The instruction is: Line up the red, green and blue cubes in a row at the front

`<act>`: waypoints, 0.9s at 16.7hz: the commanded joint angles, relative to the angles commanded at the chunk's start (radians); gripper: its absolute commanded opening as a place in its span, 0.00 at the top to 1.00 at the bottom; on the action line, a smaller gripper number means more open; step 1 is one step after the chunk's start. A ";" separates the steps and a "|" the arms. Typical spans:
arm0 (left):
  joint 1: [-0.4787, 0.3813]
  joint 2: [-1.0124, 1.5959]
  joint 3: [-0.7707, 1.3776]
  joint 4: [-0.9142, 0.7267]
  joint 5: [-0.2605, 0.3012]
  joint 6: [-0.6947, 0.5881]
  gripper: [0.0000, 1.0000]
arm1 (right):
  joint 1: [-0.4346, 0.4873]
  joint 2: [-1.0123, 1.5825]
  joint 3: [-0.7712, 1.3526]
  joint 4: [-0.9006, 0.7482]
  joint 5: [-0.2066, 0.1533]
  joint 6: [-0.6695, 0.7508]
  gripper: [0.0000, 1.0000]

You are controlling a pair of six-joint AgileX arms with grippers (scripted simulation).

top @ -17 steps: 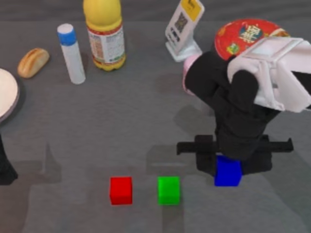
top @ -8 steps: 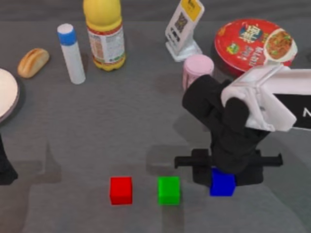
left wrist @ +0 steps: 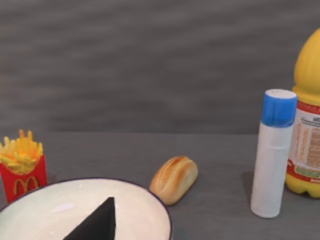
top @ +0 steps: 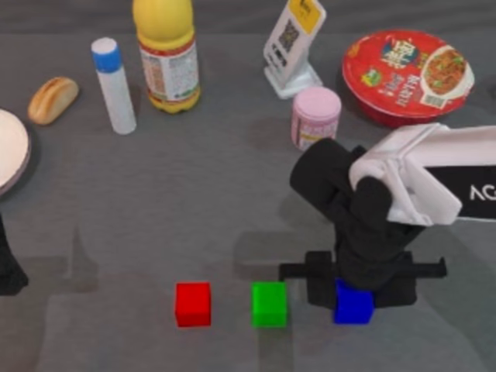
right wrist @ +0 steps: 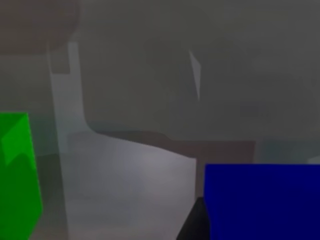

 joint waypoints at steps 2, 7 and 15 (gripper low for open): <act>0.000 0.000 0.000 0.000 0.000 0.000 0.00 | 0.000 0.000 0.000 0.000 0.000 0.000 0.77; 0.000 0.000 0.000 0.000 0.000 0.000 0.00 | 0.000 0.000 0.000 0.000 0.000 0.000 0.40; 0.000 0.000 0.000 0.000 0.000 0.000 0.00 | 0.000 0.000 0.000 0.000 0.000 0.000 0.00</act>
